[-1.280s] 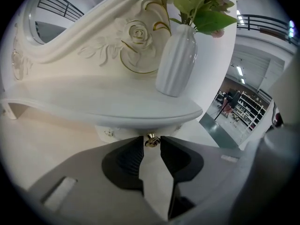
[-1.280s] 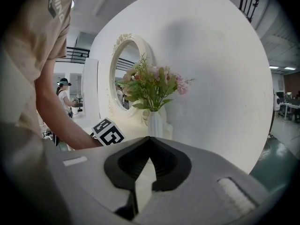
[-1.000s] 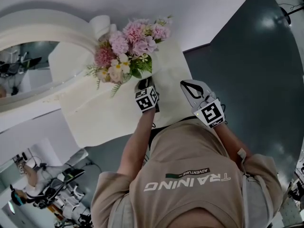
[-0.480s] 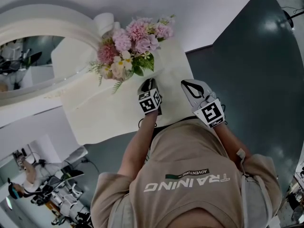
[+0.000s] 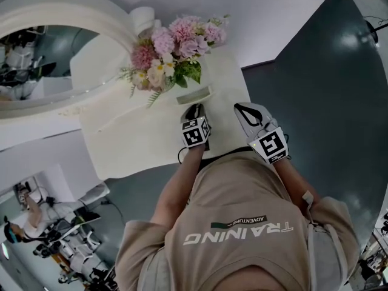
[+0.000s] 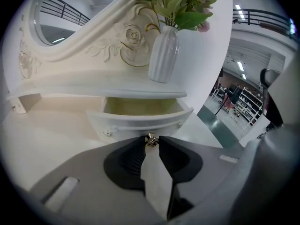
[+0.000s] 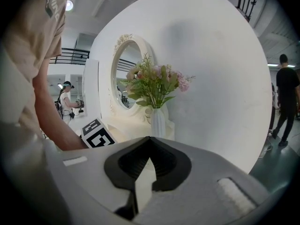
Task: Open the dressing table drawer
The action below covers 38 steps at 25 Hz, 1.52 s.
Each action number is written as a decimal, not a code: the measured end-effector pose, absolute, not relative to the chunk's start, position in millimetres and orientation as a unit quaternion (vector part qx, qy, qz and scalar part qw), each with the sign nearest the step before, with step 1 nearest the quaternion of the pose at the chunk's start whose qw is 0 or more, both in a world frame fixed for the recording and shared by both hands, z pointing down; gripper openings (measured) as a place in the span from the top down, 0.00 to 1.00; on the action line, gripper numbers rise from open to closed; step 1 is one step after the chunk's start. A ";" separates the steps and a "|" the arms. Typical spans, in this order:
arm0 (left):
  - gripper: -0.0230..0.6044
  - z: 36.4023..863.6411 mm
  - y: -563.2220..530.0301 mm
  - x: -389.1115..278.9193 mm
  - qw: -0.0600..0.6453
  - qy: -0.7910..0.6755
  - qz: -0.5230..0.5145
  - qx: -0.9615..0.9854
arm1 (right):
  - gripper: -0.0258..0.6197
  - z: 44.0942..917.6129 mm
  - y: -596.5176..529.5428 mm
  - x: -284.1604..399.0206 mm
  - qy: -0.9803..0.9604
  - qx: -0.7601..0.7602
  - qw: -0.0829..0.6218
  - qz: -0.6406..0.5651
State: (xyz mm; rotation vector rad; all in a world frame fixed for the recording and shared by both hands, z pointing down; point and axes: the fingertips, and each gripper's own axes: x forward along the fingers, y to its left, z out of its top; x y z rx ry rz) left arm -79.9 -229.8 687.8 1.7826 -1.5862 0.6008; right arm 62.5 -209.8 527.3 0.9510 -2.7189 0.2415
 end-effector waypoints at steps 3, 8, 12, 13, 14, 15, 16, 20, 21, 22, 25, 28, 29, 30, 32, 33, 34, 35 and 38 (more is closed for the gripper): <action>0.79 688.9 -224.6 -79.5 0.334 -0.606 0.232 0.684 | 0.96 527.1 -205.9 60.3 -0.934 0.325 0.125 0.082; 0.79 688.9 -218.4 -76.4 0.334 -0.606 0.232 0.684 | 0.96 523.5 -200.0 59.4 -0.934 0.327 0.124 0.080; 0.79 690.4 -215.8 -75.5 0.336 -0.606 0.230 0.683 | 0.96 531.9 -194.6 63.7 -0.931 0.330 0.132 0.086; 0.78 690.5 -216.0 -75.6 0.336 -0.607 0.228 0.683 | 0.96 533.2 -193.7 63.8 -0.931 0.330 0.132 0.087; 0.78 690.6 -216.3 -75.9 0.335 -0.607 0.226 0.684 | 0.96 533.3 -193.0 63.4 -0.931 0.329 0.132 0.087; 0.78 690.5 -216.1 -76.3 0.333 -0.608 0.225 0.684 | 0.96 532.8 -192.2 62.9 -0.931 0.329 0.131 0.087; 0.78 690.4 -215.3 -76.5 0.332 -0.609 0.225 0.684 | 0.96 532.9 -191.2 62.8 -0.931 0.329 0.131 0.087; 0.78 688.4 -207.7 -75.4 0.333 -0.609 0.222 0.685 | 0.96 536.0 -188.0 64.5 -0.929 0.332 0.137 0.090; 0.77 687.5 -205.1 -75.4 0.332 -0.607 0.222 0.687 | 0.96 535.8 -187.3 63.6 -0.929 0.331 0.138 0.090; 0.77 686.3 -202.8 -75.9 0.330 -0.606 0.221 0.689 | 0.96 535.5 -186.7 62.1 -0.930 0.329 0.139 0.089; 0.79 681.8 -195.9 -79.5 0.326 -0.603 0.220 0.694 | 0.96 534.4 -185.7 55.1 -0.932 0.323 0.141 0.085; 0.84 676.2 -186.1 -84.4 0.322 -0.598 0.218 0.701 | 0.96 532.3 -185.7 46.3 -0.933 0.320 0.141 0.081; 0.88 673.0 -183.1 -87.2 0.319 -0.597 0.216 0.703 | 0.96 531.2 -185.7 42.8 -0.934 0.319 0.140 0.080; 0.94 668.7 -180.8 -90.7 0.315 -0.597 0.211 0.707 | 0.96 529.8 -185.6 38.9 -0.935 0.318 0.139 0.080; 0.94 657.4 -179.1 -98.2 0.305 -0.595 0.200 0.716 | 0.96 527.2 -185.0 31.3 -0.936 0.314 0.137 0.077; 0.94 650.9 -179.1 -102.2 0.300 -0.595 0.195 0.720 | 0.96 525.9 -184.9 27.7 -0.937 0.313 0.137 0.075; 0.94 644.0 -179.2 -106.0 0.295 -0.594 0.191 0.724 | 0.96 524.6 -184.8 24.5 -0.938 0.311 0.137 0.073; 0.94 636.7 -179.1 -109.7 0.289 -0.593 0.188 0.727 | 0.96 523.2 -184.7 21.6 -0.938 0.311 0.138 0.072; 0.94 611.1 -177.1 -120.3 0.265 -0.593 0.179 0.739 | 0.96 516.5 -184.3 14.8 -0.937 0.313 0.138 0.069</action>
